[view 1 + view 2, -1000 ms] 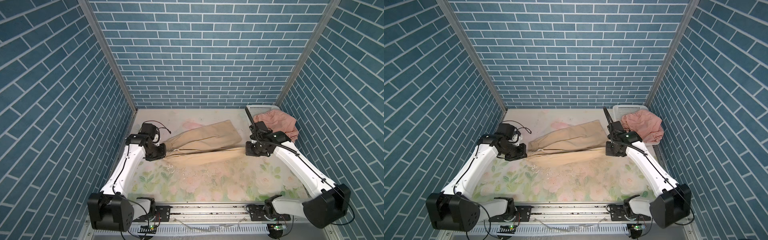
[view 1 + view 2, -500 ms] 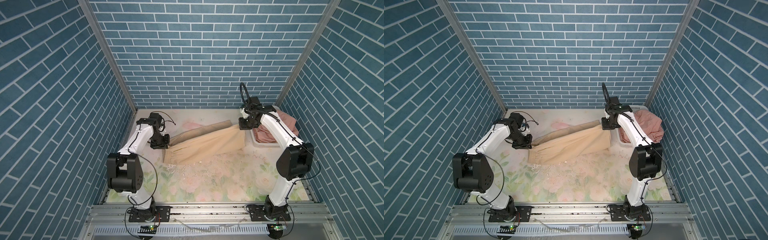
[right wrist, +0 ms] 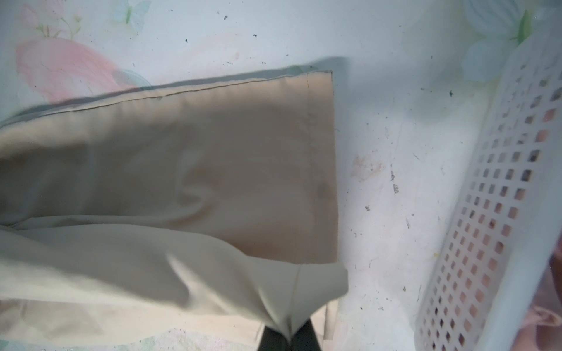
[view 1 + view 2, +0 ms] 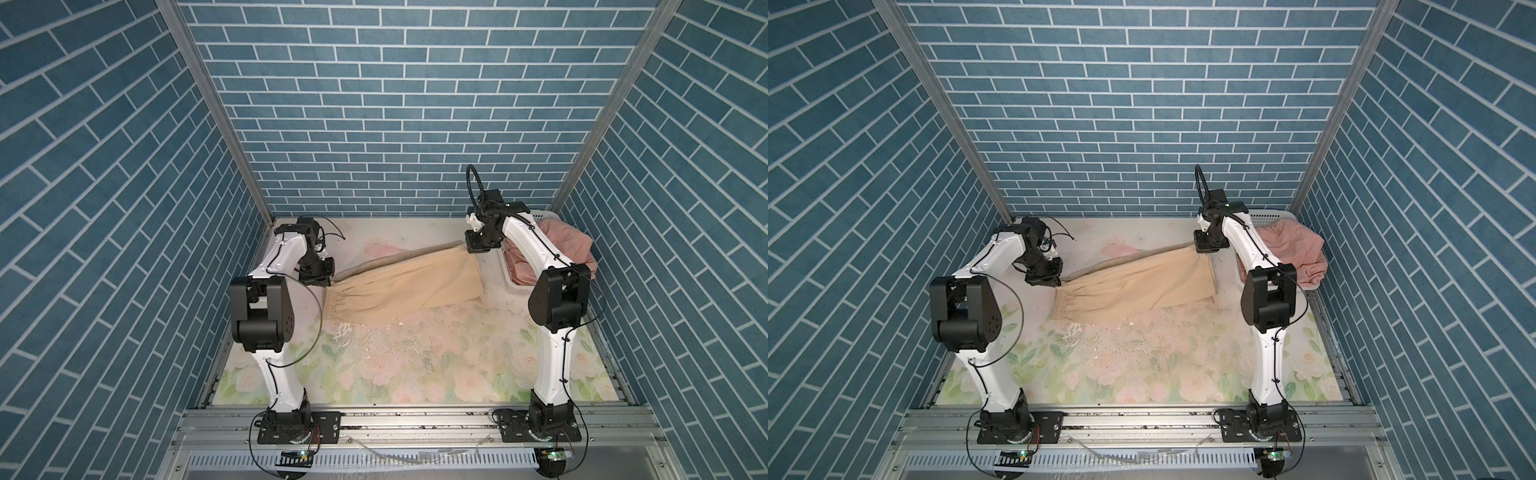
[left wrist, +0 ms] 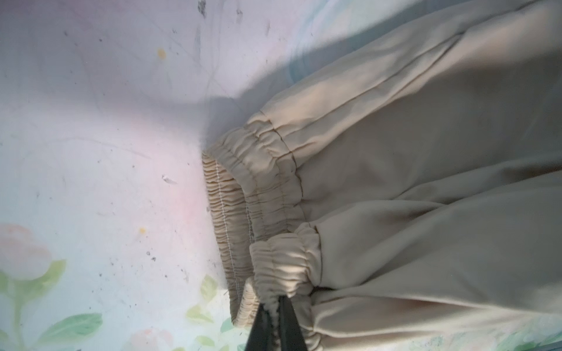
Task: Fold and stack the shorts
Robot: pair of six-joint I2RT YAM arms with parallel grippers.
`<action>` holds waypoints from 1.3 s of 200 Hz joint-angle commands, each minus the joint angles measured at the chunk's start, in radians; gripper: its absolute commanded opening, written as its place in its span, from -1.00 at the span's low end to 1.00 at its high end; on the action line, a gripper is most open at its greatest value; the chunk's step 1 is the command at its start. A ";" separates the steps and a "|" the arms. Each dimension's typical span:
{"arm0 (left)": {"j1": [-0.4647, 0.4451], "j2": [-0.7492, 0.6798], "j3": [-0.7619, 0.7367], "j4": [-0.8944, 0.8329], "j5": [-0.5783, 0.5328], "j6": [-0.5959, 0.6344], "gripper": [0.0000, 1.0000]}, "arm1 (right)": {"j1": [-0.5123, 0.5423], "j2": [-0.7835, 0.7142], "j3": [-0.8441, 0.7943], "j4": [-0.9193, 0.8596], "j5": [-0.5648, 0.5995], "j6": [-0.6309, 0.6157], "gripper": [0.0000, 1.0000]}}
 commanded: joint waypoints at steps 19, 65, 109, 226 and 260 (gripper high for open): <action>0.028 0.098 0.093 -0.033 -0.067 0.003 -1.00 | -0.037 0.088 0.054 0.008 -0.002 -0.020 -1.00; 0.034 0.175 0.172 -0.051 -0.096 -0.001 -1.00 | -0.040 0.153 0.083 0.056 -0.032 -0.010 -1.00; 0.063 0.172 0.194 -0.006 -0.107 -0.034 0.51 | -0.038 0.178 0.106 0.125 -0.127 0.017 -0.41; 0.063 -0.180 -0.030 0.179 0.167 -0.085 0.99 | -0.036 -0.380 -0.614 0.391 -0.109 0.123 0.05; -0.064 -0.195 -0.192 0.346 0.258 -0.098 0.99 | 0.018 -0.362 -0.672 0.454 -0.134 0.126 -0.30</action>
